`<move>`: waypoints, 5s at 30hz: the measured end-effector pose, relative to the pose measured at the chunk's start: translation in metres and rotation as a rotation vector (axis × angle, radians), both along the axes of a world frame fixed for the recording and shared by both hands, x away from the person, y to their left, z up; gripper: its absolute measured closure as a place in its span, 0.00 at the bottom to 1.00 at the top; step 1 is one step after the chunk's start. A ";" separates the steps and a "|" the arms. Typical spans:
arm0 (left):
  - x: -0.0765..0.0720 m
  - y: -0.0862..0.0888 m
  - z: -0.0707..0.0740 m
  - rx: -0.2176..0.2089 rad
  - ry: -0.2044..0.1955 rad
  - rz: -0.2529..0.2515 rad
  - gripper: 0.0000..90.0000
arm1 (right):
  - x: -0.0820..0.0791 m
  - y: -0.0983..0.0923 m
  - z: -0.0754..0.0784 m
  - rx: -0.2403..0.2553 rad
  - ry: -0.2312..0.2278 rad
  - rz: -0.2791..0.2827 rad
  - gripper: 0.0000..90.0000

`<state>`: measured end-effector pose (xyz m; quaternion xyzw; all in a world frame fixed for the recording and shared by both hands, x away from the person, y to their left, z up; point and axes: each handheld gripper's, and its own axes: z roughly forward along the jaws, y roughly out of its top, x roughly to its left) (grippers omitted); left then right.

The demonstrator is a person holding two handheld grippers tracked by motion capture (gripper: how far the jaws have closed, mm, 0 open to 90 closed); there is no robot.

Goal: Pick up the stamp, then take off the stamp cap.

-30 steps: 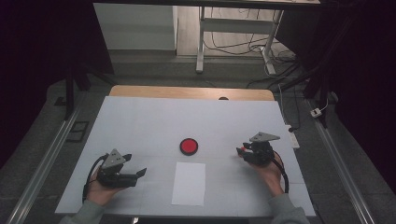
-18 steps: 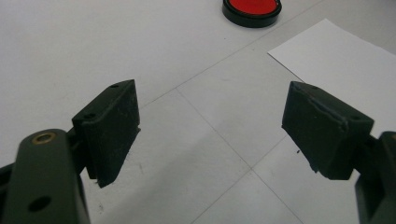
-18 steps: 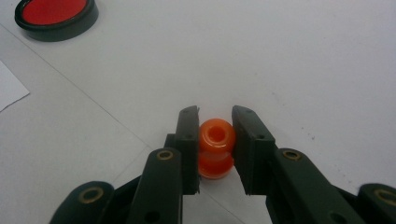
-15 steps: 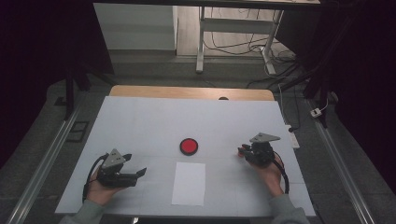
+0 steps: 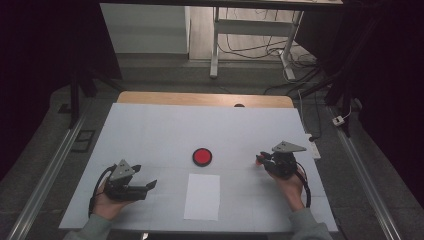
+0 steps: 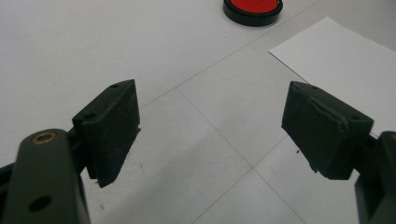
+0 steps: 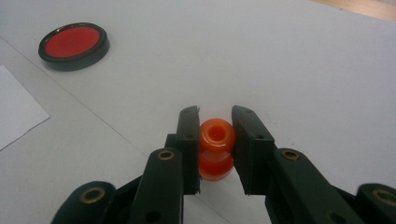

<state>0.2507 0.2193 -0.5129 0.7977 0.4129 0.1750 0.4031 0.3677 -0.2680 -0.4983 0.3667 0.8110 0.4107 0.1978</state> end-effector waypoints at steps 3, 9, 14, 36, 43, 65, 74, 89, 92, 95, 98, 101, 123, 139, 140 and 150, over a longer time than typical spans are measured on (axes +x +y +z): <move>0.000 0.000 0.000 0.004 0.001 0.001 0.22 | -0.001 -0.001 0.002 0.003 -0.014 0.006 0.81; 0.001 0.001 -0.001 0.004 0.002 0.006 0.22 | -0.003 -0.002 0.004 0.025 -0.017 0.014 0.81; 0.001 0.000 -0.001 0.005 0.002 0.004 0.22 | -0.005 -0.002 0.008 0.057 -0.028 0.022 0.81; 0.002 0.000 -0.003 0.009 0.008 0.005 0.22 | -0.012 0.008 0.017 0.104 -0.044 0.076 0.81; 0.002 0.000 -0.004 0.009 0.010 0.003 0.22 | -0.014 0.015 0.019 0.129 -0.049 0.102 0.81; 0.002 -0.001 -0.005 0.012 0.012 -0.003 0.22 | -0.022 0.034 0.023 0.145 -0.054 0.167 0.81; 0.002 -0.002 -0.005 0.014 0.013 -0.002 0.22 | -0.026 0.045 0.023 0.163 -0.051 0.201 0.81; 0.002 -0.002 -0.006 0.014 0.012 -0.003 0.22 | -0.033 0.063 0.022 0.151 -0.049 0.254 0.81; 0.002 -0.002 -0.006 0.014 0.012 -0.003 0.22 | -0.035 0.066 0.022 0.148 -0.046 0.259 0.81; 0.002 -0.002 -0.006 0.015 0.013 -0.002 0.22 | -0.036 0.069 0.022 0.151 -0.047 0.269 0.81; 0.002 -0.002 -0.006 0.014 0.013 -0.003 0.22 | -0.037 0.071 0.022 0.148 -0.047 0.277 0.81; 0.002 -0.002 -0.006 0.012 0.013 -0.004 0.22 | -0.038 0.074 0.022 0.147 -0.048 0.286 0.81; 0.006 -0.003 -0.009 -0.001 0.020 -0.016 0.22 | -0.048 0.102 0.015 0.165 -0.018 0.351 0.81; 0.006 -0.005 -0.008 0.012 0.016 -0.014 0.22 | -0.053 0.112 0.012 0.178 -0.015 0.374 0.81; 0.006 -0.005 -0.008 0.011 0.016 -0.012 0.22 | -0.053 0.112 0.012 0.178 -0.014 0.373 0.81; 0.006 -0.005 -0.006 0.005 0.007 -0.011 0.22 | -0.053 0.110 0.014 0.185 -0.025 0.374 0.81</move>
